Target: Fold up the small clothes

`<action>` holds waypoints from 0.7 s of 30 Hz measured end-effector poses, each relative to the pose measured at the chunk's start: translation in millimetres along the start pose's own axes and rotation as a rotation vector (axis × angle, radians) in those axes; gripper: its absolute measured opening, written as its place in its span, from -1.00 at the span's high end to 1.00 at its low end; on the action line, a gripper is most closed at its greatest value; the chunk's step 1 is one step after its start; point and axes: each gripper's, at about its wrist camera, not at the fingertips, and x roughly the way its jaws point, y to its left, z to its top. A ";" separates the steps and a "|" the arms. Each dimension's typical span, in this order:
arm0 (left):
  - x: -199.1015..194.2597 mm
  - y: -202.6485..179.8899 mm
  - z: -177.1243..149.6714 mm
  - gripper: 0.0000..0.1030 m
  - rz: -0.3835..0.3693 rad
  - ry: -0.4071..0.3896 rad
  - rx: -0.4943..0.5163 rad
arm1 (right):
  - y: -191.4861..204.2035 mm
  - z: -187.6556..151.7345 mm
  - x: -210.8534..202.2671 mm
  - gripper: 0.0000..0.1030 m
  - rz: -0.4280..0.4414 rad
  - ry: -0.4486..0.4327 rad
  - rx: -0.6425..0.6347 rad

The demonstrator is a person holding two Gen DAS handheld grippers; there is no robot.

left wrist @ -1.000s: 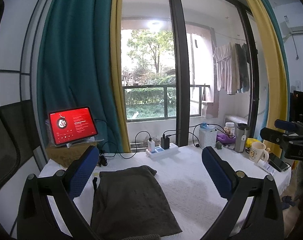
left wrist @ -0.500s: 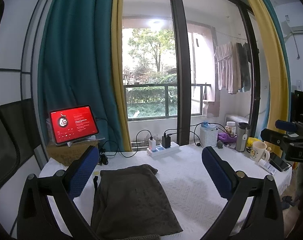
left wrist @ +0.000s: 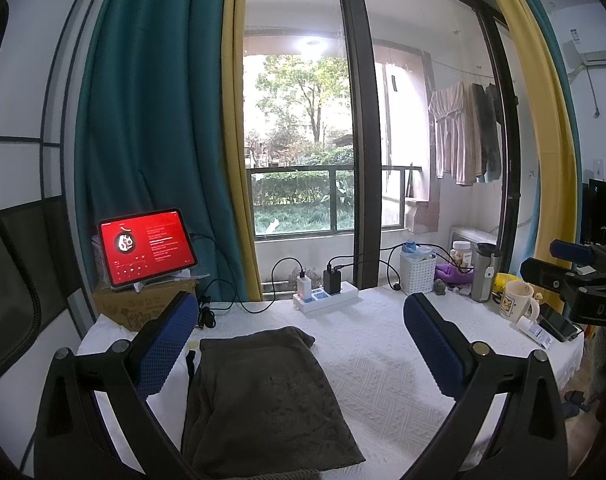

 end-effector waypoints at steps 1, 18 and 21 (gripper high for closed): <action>0.1 -0.2 -0.3 -0.97 0.001 0.002 0.000 | 0.5 -0.2 0.1 -0.81 0.000 0.000 -0.002; -1.8 -1.0 -1.9 -0.97 -0.005 0.003 0.010 | 0.0 -1.5 1.1 -0.81 0.003 0.001 -0.004; -1.0 -1.3 -1.8 -0.97 -0.007 0.006 0.010 | 0.2 -1.4 1.1 -0.81 0.003 0.001 -0.004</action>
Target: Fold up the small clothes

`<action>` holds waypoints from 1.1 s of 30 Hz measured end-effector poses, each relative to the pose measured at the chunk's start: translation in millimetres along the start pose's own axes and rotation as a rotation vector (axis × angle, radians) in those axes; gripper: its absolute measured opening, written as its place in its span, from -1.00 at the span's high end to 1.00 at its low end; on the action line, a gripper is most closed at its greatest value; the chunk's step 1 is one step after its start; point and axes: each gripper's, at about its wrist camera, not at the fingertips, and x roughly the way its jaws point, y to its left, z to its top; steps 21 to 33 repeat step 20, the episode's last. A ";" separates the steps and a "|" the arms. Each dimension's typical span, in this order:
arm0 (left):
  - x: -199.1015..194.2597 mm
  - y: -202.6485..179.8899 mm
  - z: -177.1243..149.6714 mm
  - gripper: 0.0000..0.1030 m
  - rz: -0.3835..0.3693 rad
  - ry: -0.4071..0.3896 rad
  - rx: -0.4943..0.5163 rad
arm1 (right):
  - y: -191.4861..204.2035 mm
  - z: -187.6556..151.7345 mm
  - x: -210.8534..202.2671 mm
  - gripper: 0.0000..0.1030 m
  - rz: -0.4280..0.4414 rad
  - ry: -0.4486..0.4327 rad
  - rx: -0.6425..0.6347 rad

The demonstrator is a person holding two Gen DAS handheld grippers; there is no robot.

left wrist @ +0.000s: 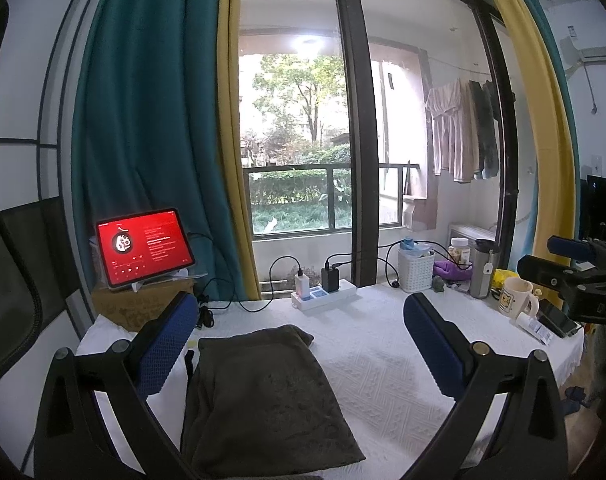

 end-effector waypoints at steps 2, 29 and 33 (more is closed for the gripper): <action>0.3 0.1 0.0 -0.97 -0.001 0.000 0.000 | 0.1 0.0 0.0 -0.81 0.000 0.001 0.001; 2.0 -3.1 -0.5 -0.97 -0.010 0.005 0.000 | 0.2 -0.3 0.9 -0.81 0.000 0.004 -0.002; 2.0 -3.1 -0.5 -0.97 -0.010 0.005 0.000 | 0.2 -0.3 0.9 -0.81 0.000 0.004 -0.002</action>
